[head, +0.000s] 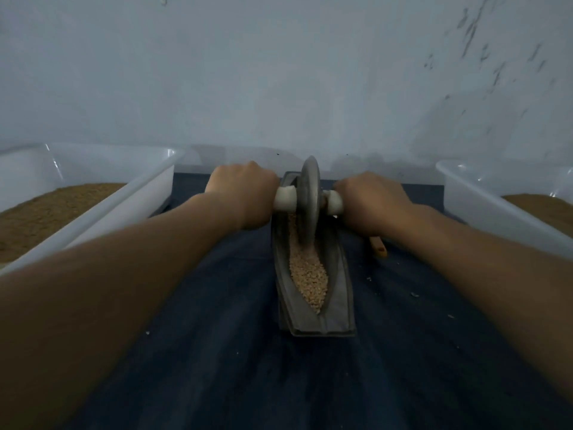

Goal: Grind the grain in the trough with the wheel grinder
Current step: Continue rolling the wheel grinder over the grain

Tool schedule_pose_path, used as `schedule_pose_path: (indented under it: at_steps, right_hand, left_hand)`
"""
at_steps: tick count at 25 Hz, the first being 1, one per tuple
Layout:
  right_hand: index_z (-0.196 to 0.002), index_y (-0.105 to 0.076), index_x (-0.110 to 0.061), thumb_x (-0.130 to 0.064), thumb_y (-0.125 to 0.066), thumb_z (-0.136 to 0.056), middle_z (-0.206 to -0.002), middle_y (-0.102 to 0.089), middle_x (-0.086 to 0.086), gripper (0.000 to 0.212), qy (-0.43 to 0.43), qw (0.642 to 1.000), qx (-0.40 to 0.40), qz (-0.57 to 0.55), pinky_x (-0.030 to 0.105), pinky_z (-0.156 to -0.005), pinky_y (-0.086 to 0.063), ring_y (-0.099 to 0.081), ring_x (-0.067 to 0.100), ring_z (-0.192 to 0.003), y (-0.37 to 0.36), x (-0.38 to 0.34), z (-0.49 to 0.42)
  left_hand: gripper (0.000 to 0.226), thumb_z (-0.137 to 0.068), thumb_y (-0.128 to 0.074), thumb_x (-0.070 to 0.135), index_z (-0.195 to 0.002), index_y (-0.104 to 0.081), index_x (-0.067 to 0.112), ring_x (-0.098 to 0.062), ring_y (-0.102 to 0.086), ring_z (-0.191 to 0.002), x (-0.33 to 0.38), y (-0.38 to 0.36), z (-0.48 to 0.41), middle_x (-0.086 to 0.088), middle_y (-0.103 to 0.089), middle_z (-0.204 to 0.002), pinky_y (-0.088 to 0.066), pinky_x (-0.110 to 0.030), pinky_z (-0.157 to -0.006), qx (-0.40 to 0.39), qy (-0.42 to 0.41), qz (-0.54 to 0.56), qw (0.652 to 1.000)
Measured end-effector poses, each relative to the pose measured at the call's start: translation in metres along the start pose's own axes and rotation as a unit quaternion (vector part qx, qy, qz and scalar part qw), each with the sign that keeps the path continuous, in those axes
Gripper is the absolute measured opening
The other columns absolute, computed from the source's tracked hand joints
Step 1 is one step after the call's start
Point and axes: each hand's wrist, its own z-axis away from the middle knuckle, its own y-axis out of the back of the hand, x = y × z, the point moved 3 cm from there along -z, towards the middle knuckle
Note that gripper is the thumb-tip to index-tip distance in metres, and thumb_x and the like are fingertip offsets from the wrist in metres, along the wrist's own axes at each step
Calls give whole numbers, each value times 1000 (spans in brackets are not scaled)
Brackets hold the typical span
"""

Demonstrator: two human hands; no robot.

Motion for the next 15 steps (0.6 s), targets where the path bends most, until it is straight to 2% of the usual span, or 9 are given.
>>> schedule_pose_path:
  at_steps: [1,3,5,7,9,10,12,14,15]
  right_hand:
    - [-82,-55,-36,-35,-71,-80,-78,-60,-6,16,37,998,47,22,28,-51,-38,-55,18,-65,0,2,16]
    - [-68,-40,-38,-42,-71,-61,-55,-33,-13,31,70,978,175,84,18,-43,-15,-27,6,-44,-3,4,46]
    - [-71,-40,-37,-41,-71,-61,-55,-30,-13,33,60,974,186,112,17,-46,-13,-29,10,-42,-4,-2,45]
    - [-87,-56,-33,-31,-70,-81,-75,-58,-2,15,0,989,136,59,26,-52,-31,-57,25,-66,0,-10,17]
    - [-106,-65,-25,-26,-66,-90,-103,-67,7,16,-42,996,73,28,33,-66,-42,-64,31,-94,6,-13,-10]
    - [-108,-65,-25,-26,-66,-91,-106,-66,7,17,-50,998,38,18,34,-69,-44,-64,30,-97,7,-12,-16]
    - [-92,-62,-33,-31,-71,-85,-85,-63,-1,11,13,999,33,36,30,-59,-44,-62,22,-74,5,-7,5]
    - [-67,-42,-35,-38,-73,-64,-55,-35,-13,31,89,982,149,77,19,-41,-22,-31,7,-42,2,-3,43]
    - [-64,-33,-35,-40,-71,-54,-52,-20,-14,39,104,968,205,97,15,-43,-11,-15,4,-40,3,-3,51]
  left_hand:
    - [14,-82,-61,33,-96,-62,33,-22,-58,-69,-4,-3,18,3,-58,-83,-38,-32,-56,23,-22,6,999]
    - [12,-69,-61,40,-78,-54,36,-9,-31,-44,-9,-13,52,13,-35,-60,-21,-21,-44,120,-49,12,992]
    - [13,-67,-61,40,-74,-50,36,-6,-18,-43,-9,-17,51,14,-24,-57,-14,-18,-44,125,-39,2,991]
    - [5,-82,-60,32,-87,-59,32,-17,-46,-54,-5,-14,23,6,-47,-69,-34,-28,-49,70,17,28,997]
    - [16,-89,-57,28,-103,-64,29,-27,-62,-80,-2,-10,-4,-2,-60,-91,-44,-36,-64,7,47,45,998]
    - [18,-89,-57,28,-105,-64,29,-28,-63,-84,-3,-10,-9,-3,-62,-95,-45,-36,-65,-8,52,46,998]
    - [11,-83,-62,32,-95,-62,32,-20,-56,-66,-6,-9,17,4,-56,-80,-39,-32,-56,24,11,39,999]
    - [20,-69,-65,40,-73,-47,34,-6,-25,-43,-6,-11,57,14,-30,-58,-19,-20,-44,126,-29,11,992]
    - [28,-63,-64,43,-69,-39,36,-3,-12,-43,-7,-10,67,16,-19,-56,-10,-17,-45,157,-32,8,987]
